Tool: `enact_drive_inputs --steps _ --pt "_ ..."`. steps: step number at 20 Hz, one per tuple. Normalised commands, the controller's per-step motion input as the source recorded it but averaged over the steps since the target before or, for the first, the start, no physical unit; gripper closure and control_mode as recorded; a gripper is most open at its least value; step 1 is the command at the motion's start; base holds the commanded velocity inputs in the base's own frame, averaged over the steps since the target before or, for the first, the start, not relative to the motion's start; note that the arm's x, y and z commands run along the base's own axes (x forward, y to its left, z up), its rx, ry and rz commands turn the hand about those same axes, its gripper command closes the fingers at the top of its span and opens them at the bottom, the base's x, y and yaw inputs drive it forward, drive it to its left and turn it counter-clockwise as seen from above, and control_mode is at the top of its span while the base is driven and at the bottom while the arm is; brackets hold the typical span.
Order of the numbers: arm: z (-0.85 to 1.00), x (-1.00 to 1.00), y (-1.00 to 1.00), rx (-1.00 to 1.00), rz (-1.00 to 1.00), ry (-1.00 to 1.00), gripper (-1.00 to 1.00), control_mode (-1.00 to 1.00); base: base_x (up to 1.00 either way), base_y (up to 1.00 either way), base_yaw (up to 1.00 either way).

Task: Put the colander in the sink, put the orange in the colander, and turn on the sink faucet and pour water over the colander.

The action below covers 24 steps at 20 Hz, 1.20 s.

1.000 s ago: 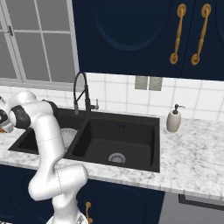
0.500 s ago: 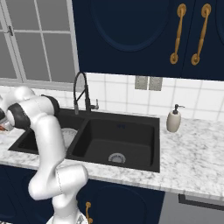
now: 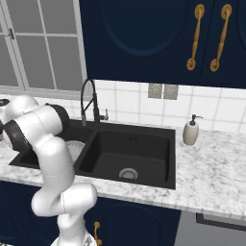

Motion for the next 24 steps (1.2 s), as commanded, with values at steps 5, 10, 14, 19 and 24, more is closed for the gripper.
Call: enact_drive_inputs --steps 5,10,14,19,24 --pt "0.04 0.07 -0.78 -0.16 -0.22 0.00 1.00 -1.00 0.00 0.00 0.00" --pt "0.00 0.38 -0.55 -0.20 -0.39 0.02 1.00 -1.00 0.00 0.00 0.00" --pt "-0.02 0.65 -0.18 -0.24 -0.46 0.07 1.00 -1.00 0.00 0.00 0.00" --pt "-0.23 0.60 0.00 -0.21 -0.44 0.03 1.00 -1.00 0.00 0.00 0.00" --pt "-0.32 0.36 -0.05 -0.12 -0.37 0.00 1.00 -1.00 0.00 0.00 0.00"
